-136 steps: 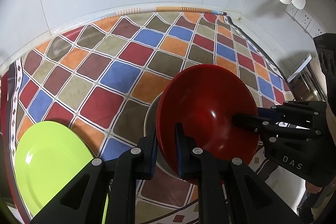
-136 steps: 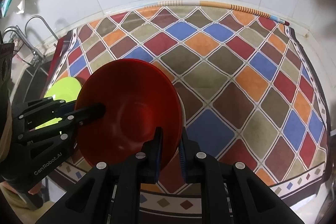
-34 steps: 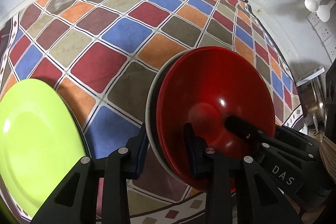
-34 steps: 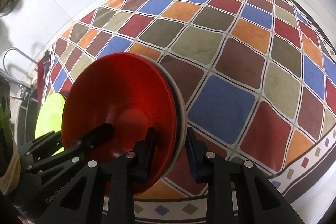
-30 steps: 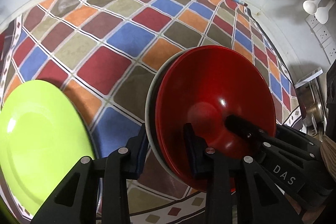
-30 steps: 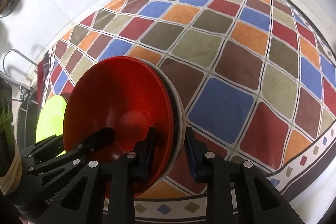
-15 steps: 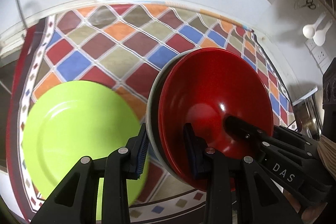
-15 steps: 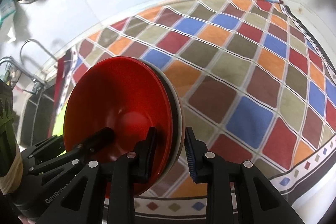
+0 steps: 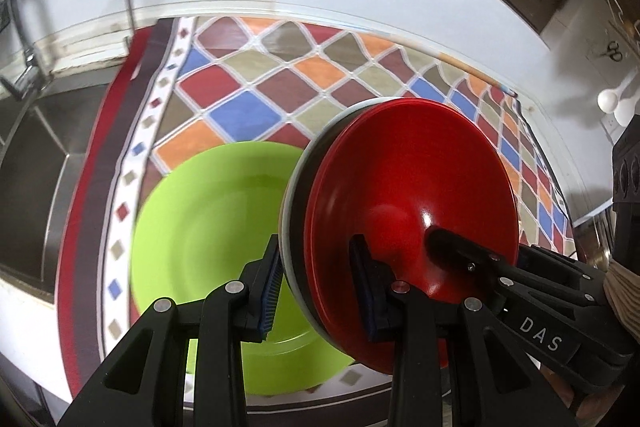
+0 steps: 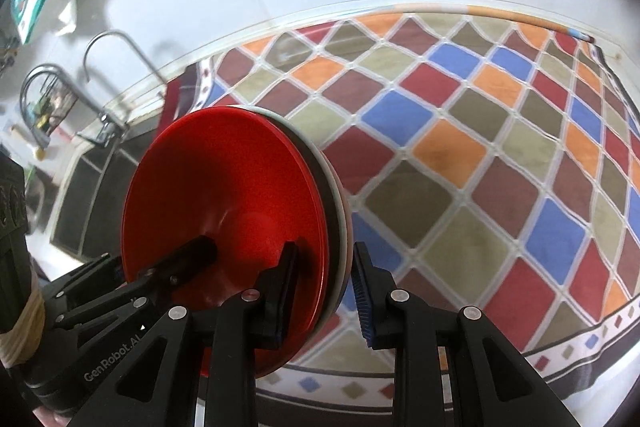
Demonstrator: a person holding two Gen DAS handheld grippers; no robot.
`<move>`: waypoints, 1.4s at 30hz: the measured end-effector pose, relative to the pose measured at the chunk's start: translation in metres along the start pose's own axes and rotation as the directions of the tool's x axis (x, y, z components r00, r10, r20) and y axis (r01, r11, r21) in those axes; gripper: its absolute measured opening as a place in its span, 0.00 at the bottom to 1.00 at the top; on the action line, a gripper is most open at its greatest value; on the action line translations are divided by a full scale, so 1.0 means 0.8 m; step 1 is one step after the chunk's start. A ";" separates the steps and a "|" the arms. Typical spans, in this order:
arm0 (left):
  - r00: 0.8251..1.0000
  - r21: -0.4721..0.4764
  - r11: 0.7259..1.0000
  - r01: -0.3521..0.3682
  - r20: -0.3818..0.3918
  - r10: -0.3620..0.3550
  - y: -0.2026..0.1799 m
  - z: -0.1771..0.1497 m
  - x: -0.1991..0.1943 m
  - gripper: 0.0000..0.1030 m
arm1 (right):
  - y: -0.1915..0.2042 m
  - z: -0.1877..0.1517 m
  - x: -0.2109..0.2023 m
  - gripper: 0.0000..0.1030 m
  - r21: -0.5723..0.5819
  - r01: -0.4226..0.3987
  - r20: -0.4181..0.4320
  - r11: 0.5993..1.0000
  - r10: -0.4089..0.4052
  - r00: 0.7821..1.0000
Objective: Organize plates and bowls
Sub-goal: 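Carry the nested bowls with both grippers onto the green plate stack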
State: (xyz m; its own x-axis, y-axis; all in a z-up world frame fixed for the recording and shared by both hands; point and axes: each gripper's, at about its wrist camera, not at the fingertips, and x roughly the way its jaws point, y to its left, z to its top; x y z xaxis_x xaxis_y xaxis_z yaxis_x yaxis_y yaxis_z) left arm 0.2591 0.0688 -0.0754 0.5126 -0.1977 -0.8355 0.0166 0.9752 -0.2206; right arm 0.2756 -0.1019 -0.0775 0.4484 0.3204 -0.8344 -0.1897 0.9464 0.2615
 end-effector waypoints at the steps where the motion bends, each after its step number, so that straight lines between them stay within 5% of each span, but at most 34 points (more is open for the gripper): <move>1: 1.000 -0.006 1.000 -0.003 0.002 0.003 0.007 -0.001 -0.003 0.32 | 0.006 -0.001 0.001 0.27 -0.005 -0.004 -0.003 1.000 0.004 1.000; 16: 0.999 -0.052 0.998 -0.033 -0.039 0.031 0.074 -0.014 0.002 0.32 | 0.078 -0.015 0.042 0.27 -0.032 -0.047 -0.078 0.998 0.044 0.996; 42: 0.993 -0.055 0.998 -0.015 -0.121 0.008 0.090 -0.004 0.040 0.32 | 0.082 -0.010 0.088 0.27 0.029 -0.032 -0.183 0.999 0.037 0.982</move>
State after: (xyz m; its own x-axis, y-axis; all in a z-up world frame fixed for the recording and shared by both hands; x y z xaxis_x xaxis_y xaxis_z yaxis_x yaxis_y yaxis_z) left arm 0.2738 0.1325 -0.1194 0.4047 -0.2006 -0.8922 -0.0378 0.9712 -0.2354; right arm 0.2879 -0.0178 -0.1231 0.2739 0.3421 -0.8988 -0.1782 0.9365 0.3021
